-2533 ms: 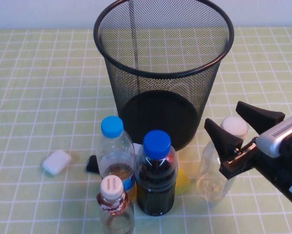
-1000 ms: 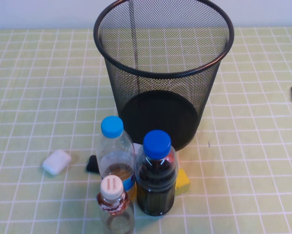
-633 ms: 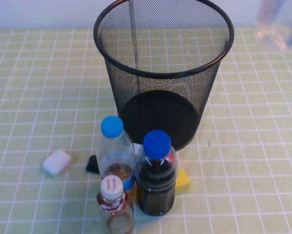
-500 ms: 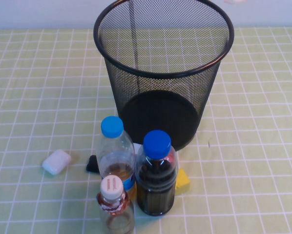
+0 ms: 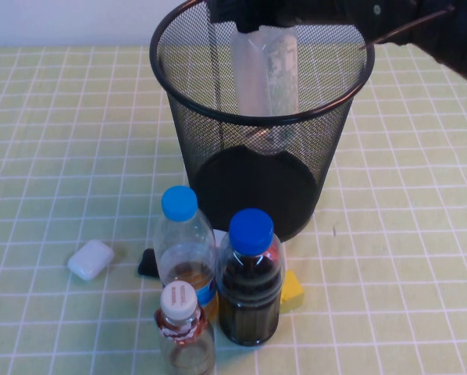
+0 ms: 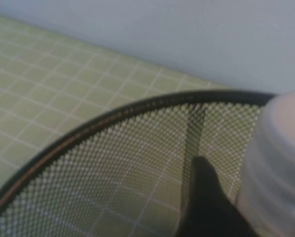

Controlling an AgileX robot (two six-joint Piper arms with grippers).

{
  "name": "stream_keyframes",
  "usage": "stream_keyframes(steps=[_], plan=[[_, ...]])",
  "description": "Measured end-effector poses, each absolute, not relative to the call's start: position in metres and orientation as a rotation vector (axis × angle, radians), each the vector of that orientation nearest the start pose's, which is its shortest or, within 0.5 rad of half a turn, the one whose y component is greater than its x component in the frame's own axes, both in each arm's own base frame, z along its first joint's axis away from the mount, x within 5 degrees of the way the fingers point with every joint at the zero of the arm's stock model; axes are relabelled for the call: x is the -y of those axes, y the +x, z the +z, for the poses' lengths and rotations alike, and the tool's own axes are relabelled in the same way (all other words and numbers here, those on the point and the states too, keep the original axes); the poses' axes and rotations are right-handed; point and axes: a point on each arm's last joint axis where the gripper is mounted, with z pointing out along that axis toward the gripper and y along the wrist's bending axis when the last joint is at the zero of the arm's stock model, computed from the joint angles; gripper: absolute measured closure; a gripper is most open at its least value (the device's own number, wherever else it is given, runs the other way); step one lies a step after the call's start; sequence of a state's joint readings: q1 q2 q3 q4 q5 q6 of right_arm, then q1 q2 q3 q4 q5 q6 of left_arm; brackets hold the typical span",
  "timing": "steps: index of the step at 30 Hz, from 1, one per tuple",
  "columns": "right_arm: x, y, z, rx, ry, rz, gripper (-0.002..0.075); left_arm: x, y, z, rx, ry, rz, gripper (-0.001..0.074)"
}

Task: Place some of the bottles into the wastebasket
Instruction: Place the bottle in the trash can, then pick up a bottle from the table with left arm

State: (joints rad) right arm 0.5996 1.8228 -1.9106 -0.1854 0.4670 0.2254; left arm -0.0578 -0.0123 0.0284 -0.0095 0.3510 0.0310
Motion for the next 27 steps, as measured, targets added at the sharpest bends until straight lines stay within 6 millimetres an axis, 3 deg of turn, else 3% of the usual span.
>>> stream_keyframes(steps=[3, 6, 8, 11, 15, 17, 18, 22, 23, 27], plan=[[-0.244, 0.372, 0.413, -1.867, -0.458, 0.352, 0.0653, 0.003, 0.053, 0.173, -1.849, 0.076, -0.028, 0.0735], [-0.244, 0.373, 0.409, -1.888, -0.462, 0.342, 0.0473, 0.003, 0.053, 0.173, -1.849, 0.076, -0.028, 0.0735], [-0.244, 0.372, 0.409, -1.901, -0.46, 0.344, 0.0312, 0.003, 0.053, 0.173, -1.849, 0.076, -0.028, 0.0735], [-0.237, 0.362, 0.422, -1.904, -0.449, 0.349, 0.0194, 0.003, 0.053, 0.173, -1.849, 0.076, -0.028, 0.0735], [-0.221, 0.335, 0.453, -1.895, -0.44, 0.349, 0.0209, 0.003, 0.053, 0.173, -1.849, 0.076, -0.028, 0.0735], [-0.21, 0.311, 0.473, -1.897, -0.45, 0.328, 0.0277, 0.003, 0.053, 0.173, -1.849, 0.076, -0.028, 0.0735], [-0.204, 0.299, 0.483, -1.898, -0.453, 0.317, 0.0328, 0.003, 0.053, 0.173, -1.849, 0.076, -0.028, 0.0735], [-0.176, 0.26, 0.508, -1.93, -0.459, 0.24, 0.0685, 0.003, 0.053, 0.173, -1.849, 0.076, -0.028, 0.0735], [-0.169, 0.251, 0.513, -1.941, -0.453, 0.231, 0.0732, 0.003, 0.053, 0.173, -1.849, 0.076, -0.028, 0.0735], [-0.144, 0.223, 0.526, -1.986, -0.431, 0.198, 0.0733, 0.003, 0.053, 0.173, -1.849, 0.076, -0.028, 0.0735]])
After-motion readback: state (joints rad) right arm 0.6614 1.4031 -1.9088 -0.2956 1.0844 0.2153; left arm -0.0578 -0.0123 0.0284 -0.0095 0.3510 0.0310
